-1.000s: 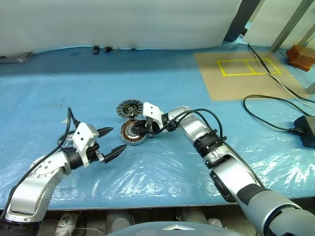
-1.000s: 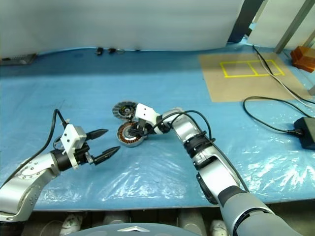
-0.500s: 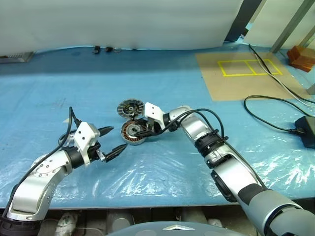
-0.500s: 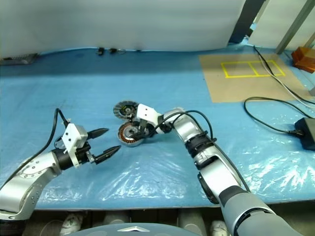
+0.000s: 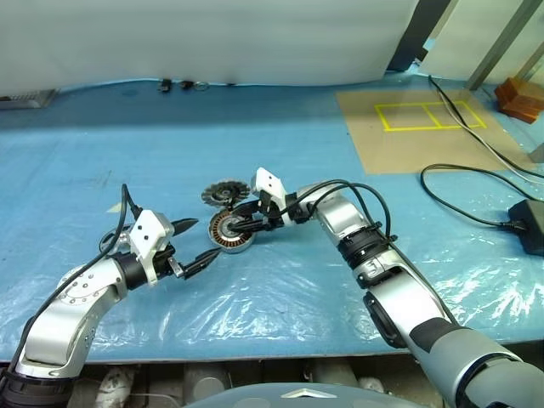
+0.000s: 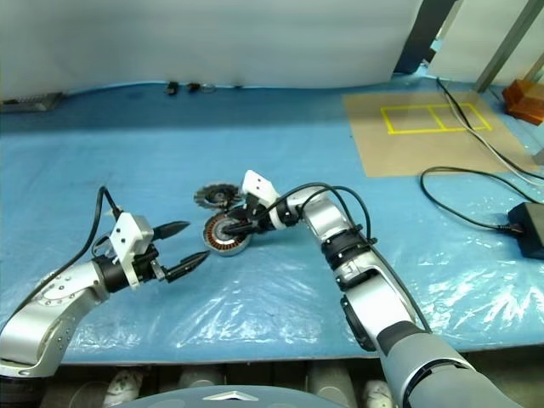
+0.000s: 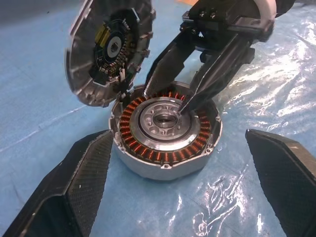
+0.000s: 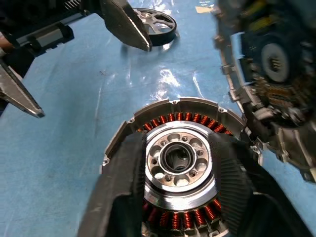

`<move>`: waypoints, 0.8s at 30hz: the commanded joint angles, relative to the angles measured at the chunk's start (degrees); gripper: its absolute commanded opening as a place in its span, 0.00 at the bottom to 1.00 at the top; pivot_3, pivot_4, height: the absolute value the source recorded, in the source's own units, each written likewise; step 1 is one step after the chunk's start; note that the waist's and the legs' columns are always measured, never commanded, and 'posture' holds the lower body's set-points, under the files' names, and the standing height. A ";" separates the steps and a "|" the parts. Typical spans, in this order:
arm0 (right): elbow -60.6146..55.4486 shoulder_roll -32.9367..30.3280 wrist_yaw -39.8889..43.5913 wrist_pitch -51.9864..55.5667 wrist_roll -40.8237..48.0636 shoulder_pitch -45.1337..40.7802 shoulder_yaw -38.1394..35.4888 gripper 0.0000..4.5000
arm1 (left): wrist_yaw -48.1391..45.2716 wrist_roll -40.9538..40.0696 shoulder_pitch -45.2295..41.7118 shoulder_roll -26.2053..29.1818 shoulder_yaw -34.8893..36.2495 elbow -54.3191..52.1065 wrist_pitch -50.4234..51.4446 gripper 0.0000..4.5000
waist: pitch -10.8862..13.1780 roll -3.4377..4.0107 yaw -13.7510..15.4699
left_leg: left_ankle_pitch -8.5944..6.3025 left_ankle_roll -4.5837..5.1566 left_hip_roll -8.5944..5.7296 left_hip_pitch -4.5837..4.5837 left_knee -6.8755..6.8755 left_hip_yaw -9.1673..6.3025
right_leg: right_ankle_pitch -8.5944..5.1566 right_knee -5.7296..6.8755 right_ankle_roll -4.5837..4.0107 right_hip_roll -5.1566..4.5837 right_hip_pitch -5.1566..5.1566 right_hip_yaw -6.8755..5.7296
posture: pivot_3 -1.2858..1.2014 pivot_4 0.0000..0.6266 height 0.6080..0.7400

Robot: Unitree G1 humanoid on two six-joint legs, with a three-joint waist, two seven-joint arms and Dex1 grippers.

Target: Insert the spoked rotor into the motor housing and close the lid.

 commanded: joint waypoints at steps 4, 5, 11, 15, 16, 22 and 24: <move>-1.99 1.19 -1.55 0.18 0.41 0.06 0.10 0.11 | -0.14 -0.26 -0.02 0.08 0.53 -1.07 -0.97 1.00 | 0.00 0.00 -0.01 | 0.00 0.00 0.00 0.01 0.00 0.00 | 0.00 0.00 0.00 0.00 0.00 0.00 | 0.52 0.24 1.00; -1.73 1.40 -1.86 -0.05 0.29 0.07 0.14 0.11 | -0.12 -0.30 0.05 0.07 0.54 -1.17 -0.91 1.00 | 0.00 0.00 -0.01 | 0.00 0.00 0.00 0.01 0.00 0.00 | 0.00 0.00 0.00 0.00 0.00 0.00 | 0.52 0.24 1.00; -0.43 3.27 -3.68 -1.47 0.56 -0.37 -0.67 0.11 | -0.05 -0.37 0.33 0.13 0.55 -1.55 -0.72 1.00 | 0.00 0.00 -0.01 | 0.00 -0.01 0.00 0.01 0.00 0.00 | 0.00 -0.02 0.00 0.00 0.00 0.00 | 0.52 0.24 1.00; 0.94 3.74 -4.47 -1.32 -0.47 -0.62 0.18 0.11 | 0.05 -0.33 0.48 0.08 0.44 -1.76 -0.68 1.00 | 0.00 0.00 -0.02 | -0.01 -0.02 0.00 0.02 0.00 0.00 | 0.00 -0.01 0.00 0.00 0.00 0.00 | 0.52 0.24 1.00; 1.35 3.44 -4.37 -1.93 -1.64 -0.18 1.43 0.11 | 0.06 -0.29 0.54 0.06 0.36 -1.80 -0.69 1.00 | 0.00 0.00 -0.02 | -0.01 -0.02 0.00 0.02 0.00 0.00 | 0.00 -0.01 0.00 0.00 0.00 0.00 | 0.52 0.24 1.00; 8.46 1.70 -7.30 -8.80 -8.61 1.20 6.70 0.11 | 0.24 -0.14 0.23 -0.15 -0.05 -1.70 -0.74 1.00 | -0.02 0.01 -0.14 | -0.12 -0.19 0.00 0.12 -0.04 0.01 | -0.01 -0.01 -0.02 -0.01 0.22 0.00 | 0.52 0.24 1.00; 8.56 1.56 -6.79 -8.99 -8.05 1.02 6.22 0.11 | 0.19 -0.11 0.12 -0.11 0.00 -1.62 -0.76 1.00 | -0.02 0.02 -0.12 | -0.13 -0.19 0.00 0.34 -0.04 0.02 | -0.01 0.03 -0.02 -0.04 0.41 0.01 | 0.52 0.24 1.00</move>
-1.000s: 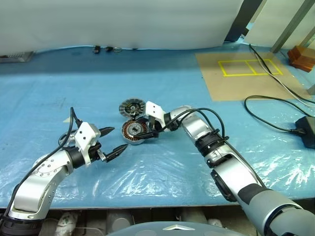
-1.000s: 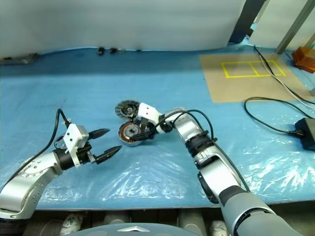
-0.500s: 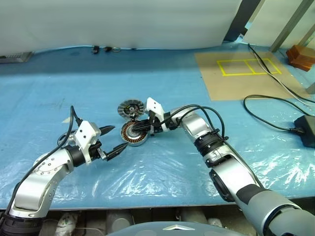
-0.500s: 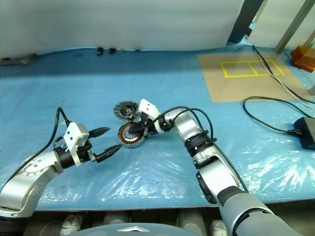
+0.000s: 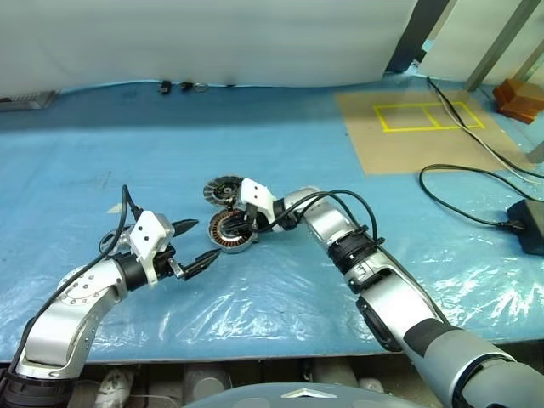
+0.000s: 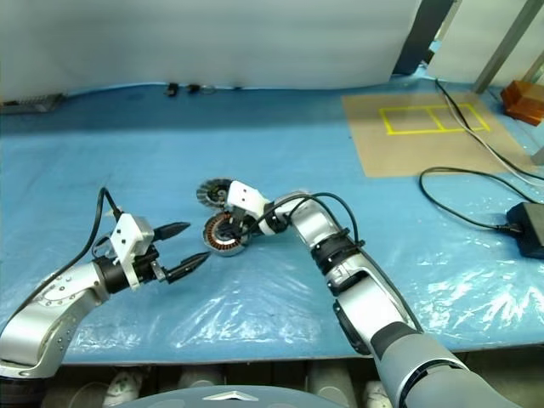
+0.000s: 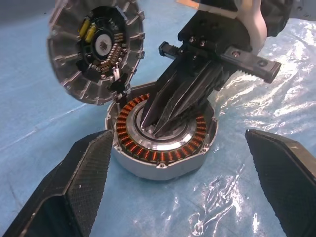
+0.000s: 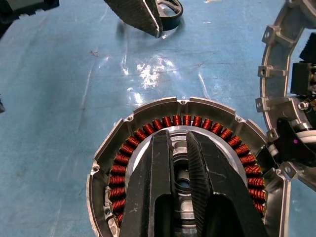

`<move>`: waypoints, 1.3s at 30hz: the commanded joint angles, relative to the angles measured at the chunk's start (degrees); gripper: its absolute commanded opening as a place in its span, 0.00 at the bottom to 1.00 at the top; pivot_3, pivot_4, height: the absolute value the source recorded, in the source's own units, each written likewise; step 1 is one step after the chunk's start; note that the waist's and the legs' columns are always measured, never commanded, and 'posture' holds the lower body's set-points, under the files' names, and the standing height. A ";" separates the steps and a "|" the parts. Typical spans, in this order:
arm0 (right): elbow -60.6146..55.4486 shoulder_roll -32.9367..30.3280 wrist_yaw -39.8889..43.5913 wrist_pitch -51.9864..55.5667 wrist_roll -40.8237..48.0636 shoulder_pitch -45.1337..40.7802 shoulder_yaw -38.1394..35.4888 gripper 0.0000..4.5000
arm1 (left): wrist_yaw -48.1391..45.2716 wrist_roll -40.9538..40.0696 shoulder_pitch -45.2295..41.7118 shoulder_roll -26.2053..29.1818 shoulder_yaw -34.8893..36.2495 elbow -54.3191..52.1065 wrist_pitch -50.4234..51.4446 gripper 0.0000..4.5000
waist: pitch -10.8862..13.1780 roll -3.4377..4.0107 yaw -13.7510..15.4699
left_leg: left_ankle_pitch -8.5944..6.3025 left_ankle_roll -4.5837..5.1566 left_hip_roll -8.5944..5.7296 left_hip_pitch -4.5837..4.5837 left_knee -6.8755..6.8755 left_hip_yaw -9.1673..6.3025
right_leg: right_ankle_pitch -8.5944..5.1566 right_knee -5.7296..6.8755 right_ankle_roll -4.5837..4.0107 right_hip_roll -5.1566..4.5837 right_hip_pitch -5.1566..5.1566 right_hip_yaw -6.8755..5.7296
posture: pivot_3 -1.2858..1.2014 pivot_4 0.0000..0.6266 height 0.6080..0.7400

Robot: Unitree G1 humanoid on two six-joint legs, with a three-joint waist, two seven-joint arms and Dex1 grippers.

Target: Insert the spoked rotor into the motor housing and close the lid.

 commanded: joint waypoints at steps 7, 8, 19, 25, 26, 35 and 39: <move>-1.01 1.25 2.82 9.54 7.45 -1.72 -6.82 0.00 | -0.20 0.06 -0.59 0.17 0.13 -1.11 -0.96 1.00 | 0.01 0.02 0.01 | 0.00 0.01 0.01 0.24 0.01 0.00 | -0.01 0.00 -0.02 0.00 0.17 0.03 | 0.52 0.24 1.00; -1.61 1.38 3.24 11.15 8.50 -2.03 -7.68 0.00 | -0.23 0.09 -0.65 0.16 0.07 -1.07 -0.96 1.00 | 0.01 0.02 0.02 | 0.00 0.01 0.01 0.22 0.02 0.00 | -0.01 -0.01 -0.02 0.01 0.09 0.02 | 0.52 0.24 1.00; -2.94 1.08 1.92 10.47 7.02 -0.16 -6.71 0.00 | -0.44 -0.02 -0.61 0.23 0.13 -1.15 -0.80 1.00 | 0.01 0.01 0.10 | 0.14 0.19 0.03 -0.48 -0.01 0.00 | 0.08 -0.12 0.12 0.02 -0.51 -0.11 | 0.52 0.24 1.00; -3.94 2.09 2.09 12.31 10.47 -1.25 -9.82 0.00 | -0.34 -0.18 -0.38 0.22 0.15 -1.47 -0.50 1.00 | 0.01 0.02 0.10 | 0.10 0.14 0.04 -0.41 0.02 0.00 | 0.01 0.00 0.01 0.02 -0.50 -0.10 | 0.52 0.24 1.00; -4.13 2.08 2.22 12.41 10.58 -1.23 -9.87 0.00 | -0.31 -0.14 -0.37 0.21 0.11 -1.47 -0.49 1.00 | 0.01 0.02 0.11 | 0.11 0.15 0.04 -0.40 0.03 0.00 | 0.01 0.00 0.01 0.02 -0.50 -0.10 | 0.52 0.24 1.00; 0.16 -1.60 0.43 3.22 -1.91 2.84 2.27 0.00 | -0.02 -0.06 -0.53 -0.09 -0.18 -1.47 -0.42 1.00 | 0.00 0.02 0.06 | 0.13 0.18 0.04 -0.42 0.03 0.00 | 0.01 -0.07 0.01 0.02 -0.47 -0.10 | 0.52 0.24 1.00; 3.04 -1.99 -0.05 0.78 -2.88 2.29 2.30 0.00 | 0.03 -0.02 -0.68 -0.15 -0.25 -1.42 -0.43 1.00 | -0.04 0.05 -0.01 | 0.00 -0.01 0.04 0.00 -0.02 0.03 | -0.01 -0.03 -0.02 0.00 0.01 -0.06 | 0.52 0.24 1.00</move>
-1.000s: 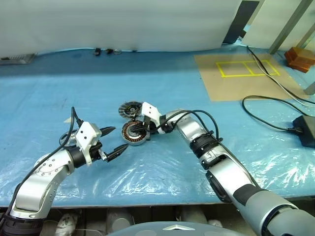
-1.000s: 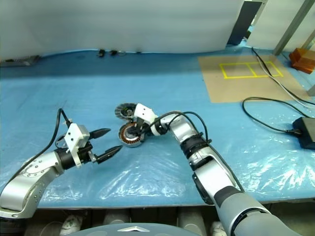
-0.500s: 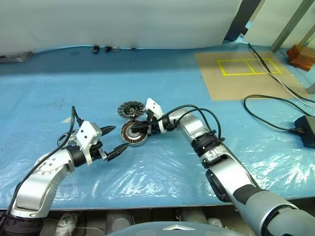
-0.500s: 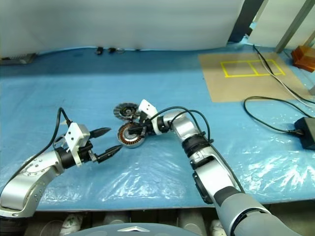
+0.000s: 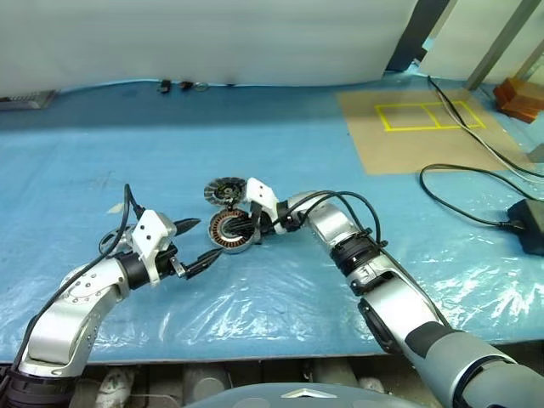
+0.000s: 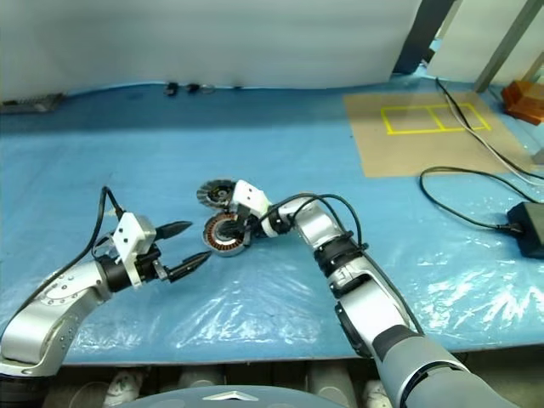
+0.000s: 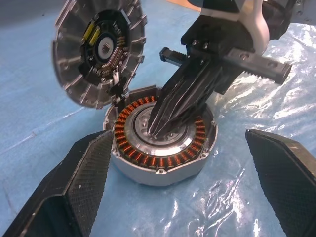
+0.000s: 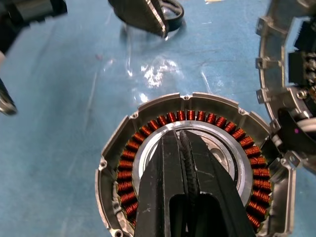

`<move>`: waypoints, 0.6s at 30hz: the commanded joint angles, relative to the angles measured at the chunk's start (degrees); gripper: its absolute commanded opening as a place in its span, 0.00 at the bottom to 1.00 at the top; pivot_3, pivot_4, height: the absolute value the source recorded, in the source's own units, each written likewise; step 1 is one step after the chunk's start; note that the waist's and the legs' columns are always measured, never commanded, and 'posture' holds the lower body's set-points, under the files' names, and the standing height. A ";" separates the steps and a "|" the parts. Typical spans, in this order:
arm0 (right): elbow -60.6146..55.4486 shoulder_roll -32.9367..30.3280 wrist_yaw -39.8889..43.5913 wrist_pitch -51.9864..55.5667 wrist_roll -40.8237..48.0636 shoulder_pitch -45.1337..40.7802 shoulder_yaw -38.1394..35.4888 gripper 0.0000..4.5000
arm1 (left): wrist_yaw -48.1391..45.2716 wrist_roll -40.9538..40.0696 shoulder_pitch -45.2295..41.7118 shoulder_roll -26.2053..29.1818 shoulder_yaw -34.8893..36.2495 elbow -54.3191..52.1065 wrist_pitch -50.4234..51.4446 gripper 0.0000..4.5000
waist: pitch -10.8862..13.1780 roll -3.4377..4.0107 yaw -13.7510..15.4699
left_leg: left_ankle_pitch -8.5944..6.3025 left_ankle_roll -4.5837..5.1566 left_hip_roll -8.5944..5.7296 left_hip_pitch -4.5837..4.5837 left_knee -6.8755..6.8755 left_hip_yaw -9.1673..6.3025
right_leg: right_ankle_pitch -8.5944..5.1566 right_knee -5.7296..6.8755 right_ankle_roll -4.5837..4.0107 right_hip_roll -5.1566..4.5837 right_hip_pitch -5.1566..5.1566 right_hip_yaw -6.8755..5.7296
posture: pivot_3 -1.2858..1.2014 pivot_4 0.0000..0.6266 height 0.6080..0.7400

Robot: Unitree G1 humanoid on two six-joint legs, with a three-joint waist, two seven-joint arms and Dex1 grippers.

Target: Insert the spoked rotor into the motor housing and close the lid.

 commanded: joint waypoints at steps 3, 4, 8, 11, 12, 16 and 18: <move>3.54 0.13 0.67 3.56 1.93 -0.32 -2.68 0.00 | 0.03 -0.17 -0.22 0.18 0.28 -1.25 -0.62 1.00 | 0.01 0.02 0.10 | -0.01 0.01 -0.01 0.29 0.00 0.04 | -0.01 -0.02 -0.01 -0.03 0.25 0.05 | 0.52 0.24 1.00; 2.92 0.68 1.29 5.16 4.08 -1.05 -4.62 0.00 | 0.01 -0.16 -0.31 0.19 0.27 -1.18 -0.62 1.00 | 0.02 0.03 0.13 | -0.01 0.01 0.00 0.28 0.02 0.04 | -0.01 -0.02 -0.01 -0.03 0.26 0.05 | 0.52 0.24 1.00; -0.25 2.24 3.58 13.04 11.79 -3.82 -11.16 0.00 | -0.10 -0.18 -0.81 0.18 0.16 -0.85 -0.61 1.00 | 0.04 0.05 0.11 | 0.00 0.03 0.00 0.20 0.05 0.03 | -0.01 0.00 -0.01 -0.01 0.04 0.05 | 0.52 0.24 1.00; -3.09 2.55 4.73 16.83 14.35 -4.21 -12.64 0.00 | -0.24 -0.15 -1.15 0.18 0.07 -0.49 -0.63 1.00 | 0.03 0.05 0.12 | 0.12 0.20 0.01 -0.19 0.09 0.03 | 0.01 0.04 -0.01 0.02 -0.37 0.05 | 0.52 0.24 1.00; -3.70 2.37 4.78 16.45 13.71 -3.84 -11.89 0.00 | -0.28 -0.13 -1.29 0.18 0.03 -0.36 -0.63 1.00 | 0.03 0.04 0.11 | 0.15 0.23 0.01 -0.24 0.09 0.03 | 0.01 0.04 0.01 0.03 -0.42 0.04 | 0.52 0.24 1.00; -4.84 0.92 4.19 11.74 8.14 -1.19 -6.20 0.00 | -0.24 -0.08 -1.53 0.08 -0.18 -0.19 -0.62 1.00 | 0.02 0.03 0.14 | 0.14 0.20 0.03 -0.34 -0.06 0.03 | 0.08 -0.10 0.12 0.04 -0.46 -0.10 | 0.52 0.24 1.00; -4.46 -0.14 3.88 8.74 5.05 0.01 -3.01 0.00 | -0.18 -0.06 -1.47 0.03 -0.23 -0.23 -0.66 1.00 | 0.02 0.03 0.16 | 0.14 0.19 0.03 -0.43 -0.07 0.03 | 0.09 -0.21 0.14 0.02 -0.47 -0.12 | 0.52 0.24 1.00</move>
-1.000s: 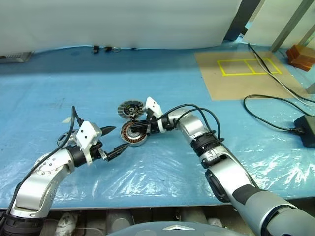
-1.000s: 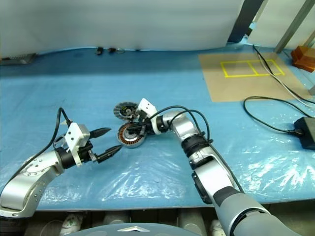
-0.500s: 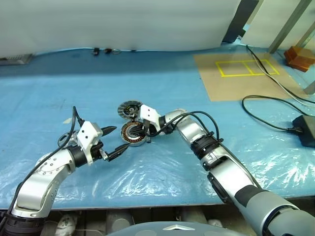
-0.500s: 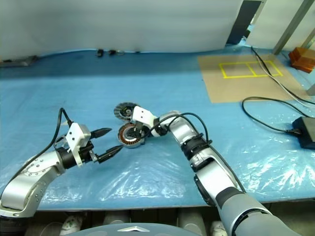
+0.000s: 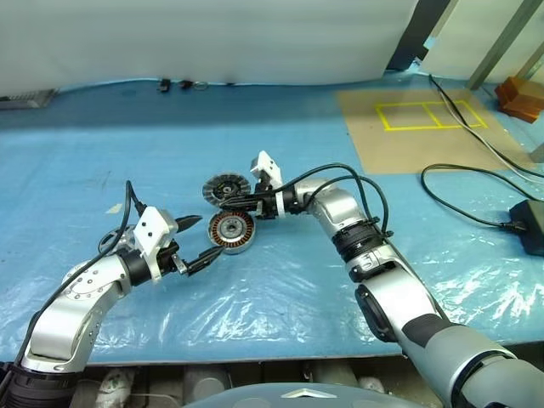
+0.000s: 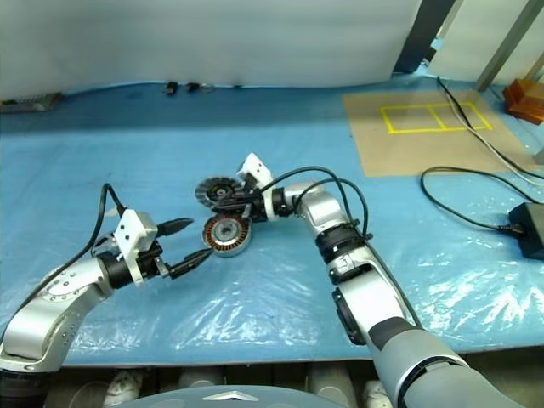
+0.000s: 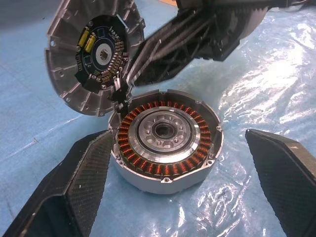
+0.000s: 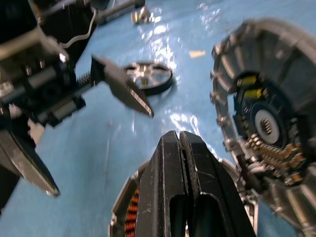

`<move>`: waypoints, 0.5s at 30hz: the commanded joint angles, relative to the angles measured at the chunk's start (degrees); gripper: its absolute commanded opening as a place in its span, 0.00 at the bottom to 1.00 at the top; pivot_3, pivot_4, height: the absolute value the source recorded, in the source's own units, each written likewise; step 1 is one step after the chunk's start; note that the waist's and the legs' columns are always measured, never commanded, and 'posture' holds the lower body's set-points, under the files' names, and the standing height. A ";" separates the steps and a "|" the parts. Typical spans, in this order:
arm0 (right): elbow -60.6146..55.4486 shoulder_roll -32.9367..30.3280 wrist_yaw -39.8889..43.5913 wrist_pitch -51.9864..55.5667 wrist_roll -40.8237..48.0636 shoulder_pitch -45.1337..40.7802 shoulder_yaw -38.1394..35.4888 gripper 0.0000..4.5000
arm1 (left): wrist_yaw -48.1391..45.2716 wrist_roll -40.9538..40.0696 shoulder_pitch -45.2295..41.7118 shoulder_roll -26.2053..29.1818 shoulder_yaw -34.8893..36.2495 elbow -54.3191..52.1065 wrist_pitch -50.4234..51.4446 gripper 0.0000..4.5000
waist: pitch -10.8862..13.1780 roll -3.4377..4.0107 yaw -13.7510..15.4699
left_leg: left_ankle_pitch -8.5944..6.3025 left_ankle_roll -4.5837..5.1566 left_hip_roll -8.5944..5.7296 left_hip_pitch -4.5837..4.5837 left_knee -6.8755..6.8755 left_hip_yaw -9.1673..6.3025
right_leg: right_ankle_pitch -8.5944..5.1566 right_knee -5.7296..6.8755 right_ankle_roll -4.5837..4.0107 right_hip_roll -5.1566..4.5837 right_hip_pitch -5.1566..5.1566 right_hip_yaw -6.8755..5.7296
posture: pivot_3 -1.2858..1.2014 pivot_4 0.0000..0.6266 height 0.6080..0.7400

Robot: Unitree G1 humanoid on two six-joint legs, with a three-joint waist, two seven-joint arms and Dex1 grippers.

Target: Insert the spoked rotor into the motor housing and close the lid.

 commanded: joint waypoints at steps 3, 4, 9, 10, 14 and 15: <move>0.73 -1.91 -1.46 -7.22 -7.10 1.37 6.19 0.00 | -0.07 -0.09 -0.12 0.01 0.07 -0.73 -0.73 1.00 | 0.01 0.00 -0.02 | -0.01 -0.01 0.00 -0.04 0.03 0.00 | -0.02 0.00 -0.03 -0.03 -0.01 0.00 | 0.52 0.24 1.00; 1.66 -2.21 -2.23 -8.98 -8.42 1.17 6.95 0.00 | -0.05 -0.08 -0.16 -0.02 0.06 -0.67 -0.73 1.00 | 0.00 0.00 -0.02 | -0.01 -0.02 0.00 -0.01 0.03 0.00 | -0.10 0.05 -0.17 -0.03 0.03 0.01 | 0.52 0.24 1.00; 2.75 -1.24 -1.86 -8.44 -5.93 -0.16 4.32 0.00 | 0.02 0.06 -0.46 -0.08 -0.07 -0.57 -0.72 1.00 | 0.00 0.00 -0.02 | -0.13 -0.19 0.00 0.21 0.06 0.00 | -0.12 0.21 -0.20 -0.05 0.23 0.05 | 0.52 0.24 1.00; 2.31 -0.89 -1.34 -7.15 -4.50 -0.42 3.13 0.00 | 0.07 0.05 -0.51 -0.11 -0.09 -0.65 -0.68 1.00 | 0.01 0.00 -0.04 | -0.13 -0.19 0.00 0.20 0.09 0.00 | -0.12 0.23 -0.20 -0.04 0.23 0.06 | 0.52 0.24 1.00; -1.38 -0.57 2.64 6.42 5.90 -3.09 -5.04 0.00 | 0.64 -2.38 -0.77 -1.09 1.25 -1.94 0.25 1.00 | 0.01 0.02 0.01 | -0.11 -0.16 0.00 0.16 0.15 0.00 | -0.11 0.23 -0.20 -0.03 0.10 0.07 | 0.52 0.24 1.00; -2.41 -1.24 3.72 8.45 7.04 -3.23 -5.67 0.00 | 0.89 -3.76 -0.96 -1.53 1.92 -2.51 0.92 1.00 | 0.01 0.02 0.04 | -0.02 -0.01 0.00 0.12 0.15 0.00 | -0.11 0.24 -0.19 -0.03 0.06 0.07 | 0.52 0.24 1.00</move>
